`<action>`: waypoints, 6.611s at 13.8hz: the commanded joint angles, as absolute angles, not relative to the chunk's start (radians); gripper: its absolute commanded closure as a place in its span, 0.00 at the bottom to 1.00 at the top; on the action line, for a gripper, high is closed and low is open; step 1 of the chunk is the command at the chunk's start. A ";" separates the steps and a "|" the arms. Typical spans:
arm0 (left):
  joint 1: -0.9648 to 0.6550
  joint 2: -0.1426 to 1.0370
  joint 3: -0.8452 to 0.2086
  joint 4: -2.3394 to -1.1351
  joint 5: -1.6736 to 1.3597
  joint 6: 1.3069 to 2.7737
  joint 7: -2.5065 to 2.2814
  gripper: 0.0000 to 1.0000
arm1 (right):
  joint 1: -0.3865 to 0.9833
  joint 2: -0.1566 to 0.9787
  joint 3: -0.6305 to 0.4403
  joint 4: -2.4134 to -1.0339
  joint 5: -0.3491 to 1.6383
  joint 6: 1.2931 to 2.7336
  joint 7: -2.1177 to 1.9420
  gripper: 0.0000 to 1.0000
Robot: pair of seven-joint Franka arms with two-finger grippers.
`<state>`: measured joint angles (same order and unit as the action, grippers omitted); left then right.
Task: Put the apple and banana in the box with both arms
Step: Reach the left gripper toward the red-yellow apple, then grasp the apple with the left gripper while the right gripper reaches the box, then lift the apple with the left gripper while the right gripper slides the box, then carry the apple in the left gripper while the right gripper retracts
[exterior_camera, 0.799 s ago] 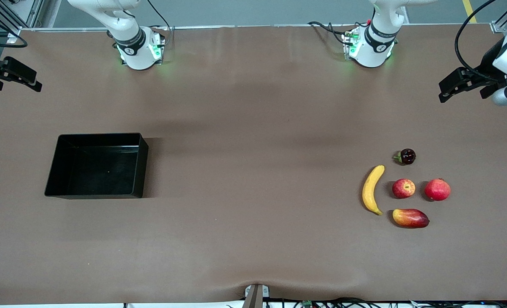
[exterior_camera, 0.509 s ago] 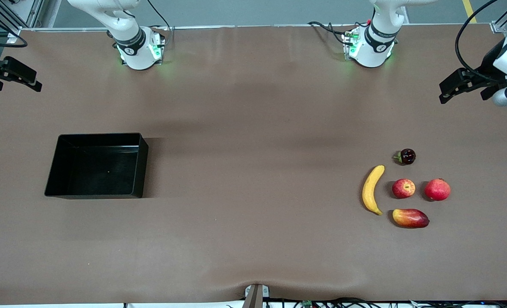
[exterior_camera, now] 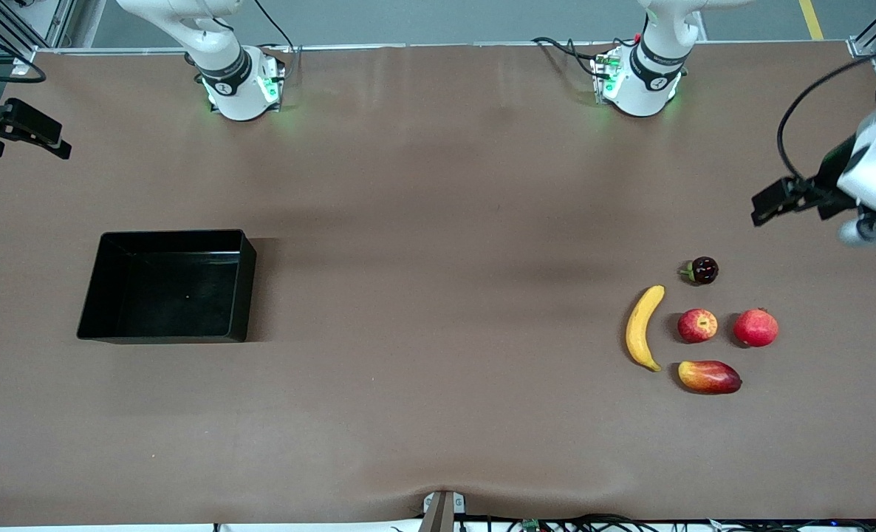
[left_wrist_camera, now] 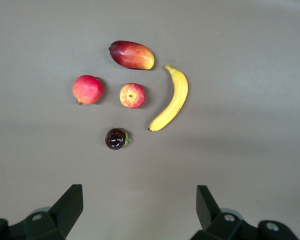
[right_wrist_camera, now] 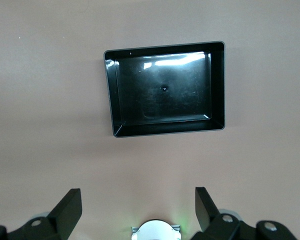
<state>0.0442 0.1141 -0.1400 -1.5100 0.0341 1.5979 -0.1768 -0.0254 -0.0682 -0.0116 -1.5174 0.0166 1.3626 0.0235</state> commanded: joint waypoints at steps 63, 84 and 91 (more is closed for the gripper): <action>0.120 0.436 -0.426 -1.437 0.213 1.735 -0.317 1.00 | 0.509 0.525 0.048 -1.651 0.382 2.009 0.354 1.00; -0.122 0.465 -0.492 -1.447 0.178 1.709 -0.745 1.00 | 0.020 0.506 0.037 -1.103 0.284 1.275 0.390 0.00; -0.291 0.555 -0.488 -1.583 0.181 1.866 -0.964 1.00 | -0.106 0.226 0.041 -1.207 0.028 1.255 0.108 0.00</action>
